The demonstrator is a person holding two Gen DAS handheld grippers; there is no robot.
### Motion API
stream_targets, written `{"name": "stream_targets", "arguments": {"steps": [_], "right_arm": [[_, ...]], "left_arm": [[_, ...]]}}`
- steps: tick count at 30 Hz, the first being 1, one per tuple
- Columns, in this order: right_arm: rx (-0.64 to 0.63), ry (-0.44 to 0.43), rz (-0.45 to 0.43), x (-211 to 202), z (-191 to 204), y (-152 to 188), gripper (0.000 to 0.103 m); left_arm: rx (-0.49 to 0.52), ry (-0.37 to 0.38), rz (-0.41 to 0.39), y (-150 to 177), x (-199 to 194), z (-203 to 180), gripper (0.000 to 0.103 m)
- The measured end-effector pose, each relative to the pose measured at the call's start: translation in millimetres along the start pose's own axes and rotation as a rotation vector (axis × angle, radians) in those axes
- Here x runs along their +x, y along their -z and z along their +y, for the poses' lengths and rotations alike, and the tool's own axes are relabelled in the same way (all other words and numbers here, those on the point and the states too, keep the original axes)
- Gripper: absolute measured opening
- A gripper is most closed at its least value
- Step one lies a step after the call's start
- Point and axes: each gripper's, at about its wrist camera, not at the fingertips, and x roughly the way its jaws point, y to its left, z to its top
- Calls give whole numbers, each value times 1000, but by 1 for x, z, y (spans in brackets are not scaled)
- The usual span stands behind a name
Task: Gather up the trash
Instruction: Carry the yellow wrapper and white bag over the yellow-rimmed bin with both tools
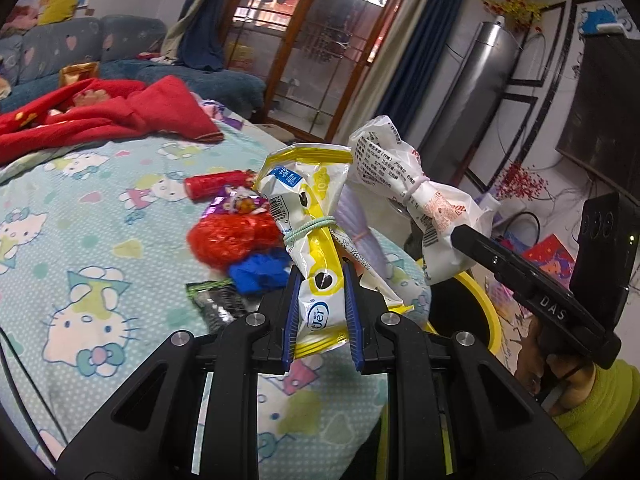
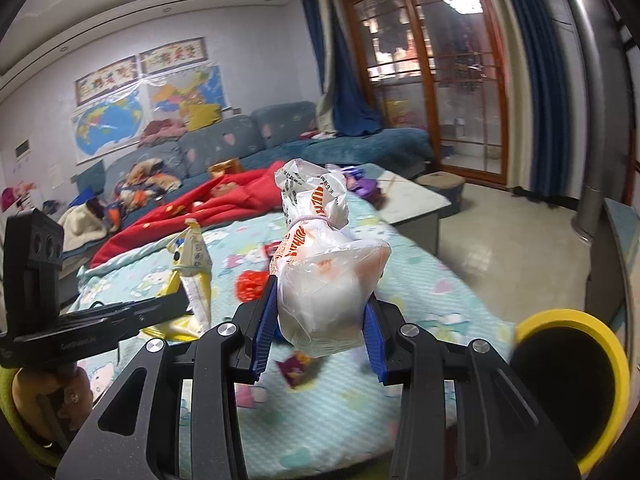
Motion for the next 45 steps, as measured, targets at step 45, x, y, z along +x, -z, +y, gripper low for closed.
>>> {"name": "stream_targets", "arguments": {"steps": [45], "right_arm": [[444,526,65,-101,-185,83,37]], "left_arm": [[337,288,208,32,127,-183,15]]}}
